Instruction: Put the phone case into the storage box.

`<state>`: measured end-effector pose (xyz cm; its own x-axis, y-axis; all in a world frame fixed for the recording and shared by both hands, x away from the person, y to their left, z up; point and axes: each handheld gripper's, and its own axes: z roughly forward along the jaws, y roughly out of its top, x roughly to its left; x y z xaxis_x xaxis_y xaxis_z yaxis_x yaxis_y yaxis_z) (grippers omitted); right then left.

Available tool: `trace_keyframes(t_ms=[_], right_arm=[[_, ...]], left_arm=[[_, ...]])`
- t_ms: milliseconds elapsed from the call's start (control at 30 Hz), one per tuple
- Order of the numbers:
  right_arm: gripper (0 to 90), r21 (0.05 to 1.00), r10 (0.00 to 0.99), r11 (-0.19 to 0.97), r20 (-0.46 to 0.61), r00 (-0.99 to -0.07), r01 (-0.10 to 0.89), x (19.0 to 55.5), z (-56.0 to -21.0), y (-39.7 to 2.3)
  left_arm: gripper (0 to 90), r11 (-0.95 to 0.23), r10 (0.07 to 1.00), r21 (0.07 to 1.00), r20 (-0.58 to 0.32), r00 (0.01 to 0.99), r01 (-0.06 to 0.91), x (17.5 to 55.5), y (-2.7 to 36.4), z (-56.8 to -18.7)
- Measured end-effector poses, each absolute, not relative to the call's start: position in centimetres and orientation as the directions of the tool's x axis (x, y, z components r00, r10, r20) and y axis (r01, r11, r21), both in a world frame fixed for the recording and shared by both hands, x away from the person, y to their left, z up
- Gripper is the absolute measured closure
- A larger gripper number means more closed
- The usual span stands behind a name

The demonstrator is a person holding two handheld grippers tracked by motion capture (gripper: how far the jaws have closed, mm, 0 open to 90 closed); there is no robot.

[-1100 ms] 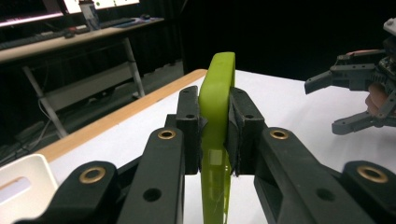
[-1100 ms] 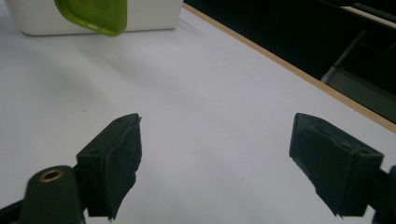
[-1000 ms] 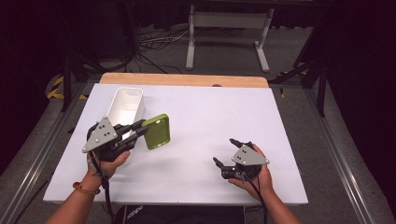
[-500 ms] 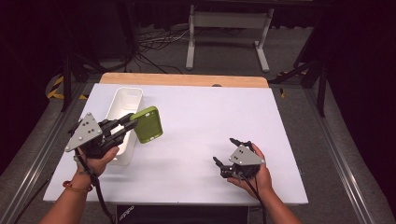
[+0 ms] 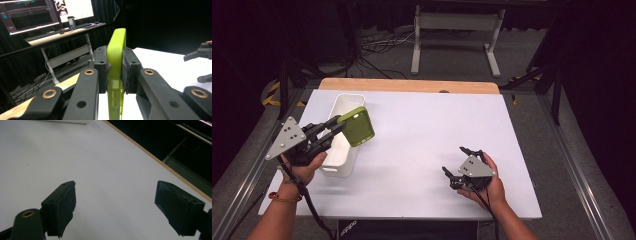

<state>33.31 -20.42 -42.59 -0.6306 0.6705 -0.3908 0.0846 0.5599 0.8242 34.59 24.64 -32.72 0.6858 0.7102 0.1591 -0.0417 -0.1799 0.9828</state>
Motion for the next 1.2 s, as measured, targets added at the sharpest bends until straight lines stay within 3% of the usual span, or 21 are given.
trace_keyframes(t_ms=[567, 1200], right_arm=[[19.8, 0.847, 0.691, 0.524, -0.358, -0.628, 0.094, 33.3, -42.4, -20.9], [20.7, 0.838, 0.661, 0.541, -0.375, -0.649, 0.066, 32.9, -42.9, -20.1]], left_arm=[[77.3, -0.159, 0.77, 0.986, 0.152, 0.62, -0.045, 35.2, 27.9, -32.6], [77.3, -0.168, 0.799, 0.985, 0.115, 0.59, 0.036, 37.7, 29.4, -35.0]])
